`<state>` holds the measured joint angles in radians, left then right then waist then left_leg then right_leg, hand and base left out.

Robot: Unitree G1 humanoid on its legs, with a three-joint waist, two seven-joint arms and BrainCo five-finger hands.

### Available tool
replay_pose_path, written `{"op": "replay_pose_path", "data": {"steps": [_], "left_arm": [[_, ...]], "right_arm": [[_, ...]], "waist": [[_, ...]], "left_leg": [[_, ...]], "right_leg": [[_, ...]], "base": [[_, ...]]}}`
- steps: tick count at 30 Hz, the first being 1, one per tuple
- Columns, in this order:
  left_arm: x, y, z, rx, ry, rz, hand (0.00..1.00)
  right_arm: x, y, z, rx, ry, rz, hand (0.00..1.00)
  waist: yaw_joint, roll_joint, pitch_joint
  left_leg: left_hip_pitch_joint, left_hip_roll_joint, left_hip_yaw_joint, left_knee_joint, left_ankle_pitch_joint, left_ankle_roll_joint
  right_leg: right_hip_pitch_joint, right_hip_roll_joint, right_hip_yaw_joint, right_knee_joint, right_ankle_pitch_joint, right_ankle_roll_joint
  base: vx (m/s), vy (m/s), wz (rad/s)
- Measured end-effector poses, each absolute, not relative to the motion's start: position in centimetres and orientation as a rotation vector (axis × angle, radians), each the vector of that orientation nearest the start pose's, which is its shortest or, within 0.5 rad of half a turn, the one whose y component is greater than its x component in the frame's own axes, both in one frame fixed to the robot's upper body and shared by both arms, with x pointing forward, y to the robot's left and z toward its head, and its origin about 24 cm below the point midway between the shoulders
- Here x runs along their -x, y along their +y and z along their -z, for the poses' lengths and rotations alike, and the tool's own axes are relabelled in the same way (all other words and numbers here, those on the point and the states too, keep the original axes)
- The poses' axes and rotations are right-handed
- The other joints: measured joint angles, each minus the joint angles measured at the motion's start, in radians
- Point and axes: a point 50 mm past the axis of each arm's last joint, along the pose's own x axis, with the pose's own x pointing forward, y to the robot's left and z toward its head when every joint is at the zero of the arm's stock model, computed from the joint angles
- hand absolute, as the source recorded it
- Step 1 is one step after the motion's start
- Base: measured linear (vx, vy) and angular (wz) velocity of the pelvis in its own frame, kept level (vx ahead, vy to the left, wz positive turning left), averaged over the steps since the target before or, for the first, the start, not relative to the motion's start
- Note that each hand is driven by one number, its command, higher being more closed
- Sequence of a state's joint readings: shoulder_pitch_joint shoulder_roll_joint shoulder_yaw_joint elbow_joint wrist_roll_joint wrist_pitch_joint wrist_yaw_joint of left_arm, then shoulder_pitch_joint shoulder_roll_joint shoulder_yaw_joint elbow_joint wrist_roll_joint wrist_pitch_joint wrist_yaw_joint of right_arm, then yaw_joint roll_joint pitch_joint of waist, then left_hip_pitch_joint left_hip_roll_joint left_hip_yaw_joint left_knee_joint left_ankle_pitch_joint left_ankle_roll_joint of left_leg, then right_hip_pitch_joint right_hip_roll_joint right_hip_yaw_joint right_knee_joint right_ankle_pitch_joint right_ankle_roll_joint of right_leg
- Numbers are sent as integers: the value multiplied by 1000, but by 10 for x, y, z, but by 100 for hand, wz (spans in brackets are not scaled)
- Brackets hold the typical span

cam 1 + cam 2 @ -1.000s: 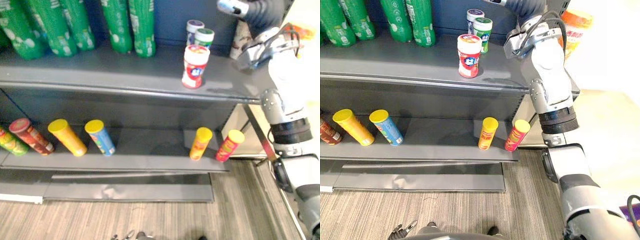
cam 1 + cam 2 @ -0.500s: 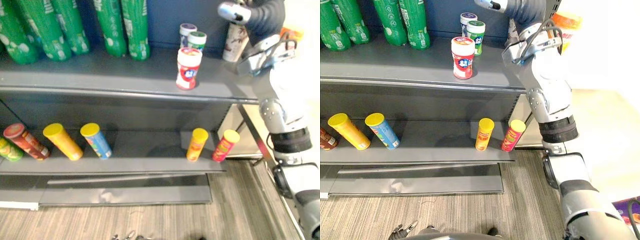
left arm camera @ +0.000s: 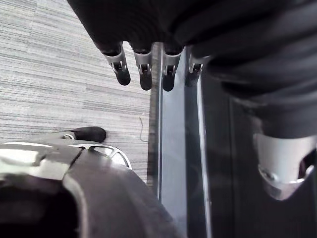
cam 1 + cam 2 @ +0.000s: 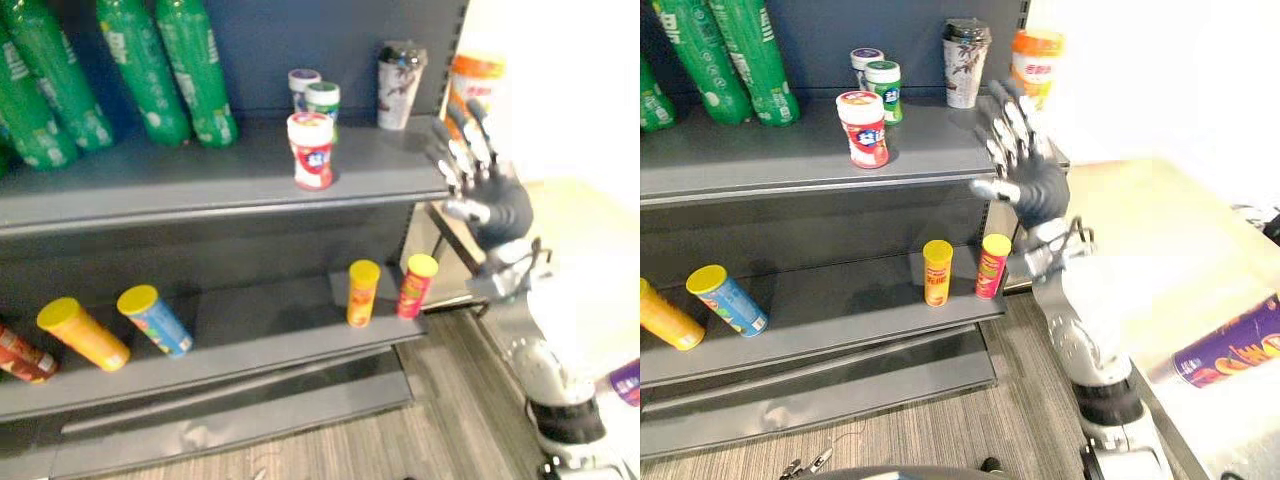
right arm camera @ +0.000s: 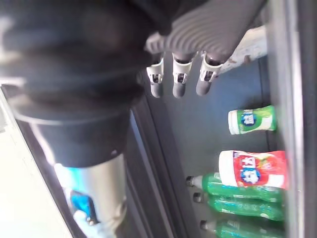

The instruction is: Put the gum and the chips on the shelf.

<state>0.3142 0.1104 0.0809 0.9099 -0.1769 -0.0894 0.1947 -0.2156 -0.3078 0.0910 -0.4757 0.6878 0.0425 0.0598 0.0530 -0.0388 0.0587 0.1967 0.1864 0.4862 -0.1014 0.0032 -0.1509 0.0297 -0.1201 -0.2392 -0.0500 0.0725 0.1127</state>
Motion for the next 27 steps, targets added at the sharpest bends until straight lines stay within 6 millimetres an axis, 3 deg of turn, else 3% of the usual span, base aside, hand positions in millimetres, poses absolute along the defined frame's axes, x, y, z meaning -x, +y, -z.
{"op": "replay_pose_path", "data": {"steps": [4, 10, 15, 17, 22, 27], "left_arm": [[-30, 219, 157, -9, 1103, -508, 0], [-29, 219, 157, -5, 1100, -519, 0], [-26, 221, 158, 42, 1106, -549, 0], [-26, 219, 158, 55, 1110, -540, 0], [-26, 219, 159, 59, 1114, -529, 0], [-26, 217, 159, 62, 1119, -509, 0]], "right_arm": [[-224, -142, -146, -412, -353, -499, 0], [-202, -148, -108, -435, -195, -516, 0], [-191, -145, -45, -475, 75, -499, 0], [-183, -147, -6, -497, 238, -445, 0], [-152, -161, 63, -488, 522, -257, 0], [-116, -179, 111, -419, 725, -35, 0]], "waist": [[-20, 7, -10], [-35, 9, -11], [-36, 9, -10], [-36, 11, -9], [-37, 21, -8], [-47, 31, -7]], "left_leg": [[0, 1, 29, 0, -6, -7], [5, 2, 53, 1, -13, -9], [6, 0, 53, 2, -18, -9], [6, -1, 52, 2, -19, -7], [1, -4, 40, 1, -23, -3], [2, -15, 18, 1, -26, 1]], "right_leg": [[-19, 8, 29, 0, 5, -3], [-29, 11, 53, 0, 11, -9], [-26, 8, 52, 0, 10, -9], [-25, 6, 49, 0, 10, -9], [-23, -2, 34, 3, 5, -7], [-19, -17, 15, 27, -10, -4]], "base": [[28, -2, -22], [27, 1, -13], [0, 0, 0], [0, 0, 0], [9, -5, 7], [16, 11, 14]]}}
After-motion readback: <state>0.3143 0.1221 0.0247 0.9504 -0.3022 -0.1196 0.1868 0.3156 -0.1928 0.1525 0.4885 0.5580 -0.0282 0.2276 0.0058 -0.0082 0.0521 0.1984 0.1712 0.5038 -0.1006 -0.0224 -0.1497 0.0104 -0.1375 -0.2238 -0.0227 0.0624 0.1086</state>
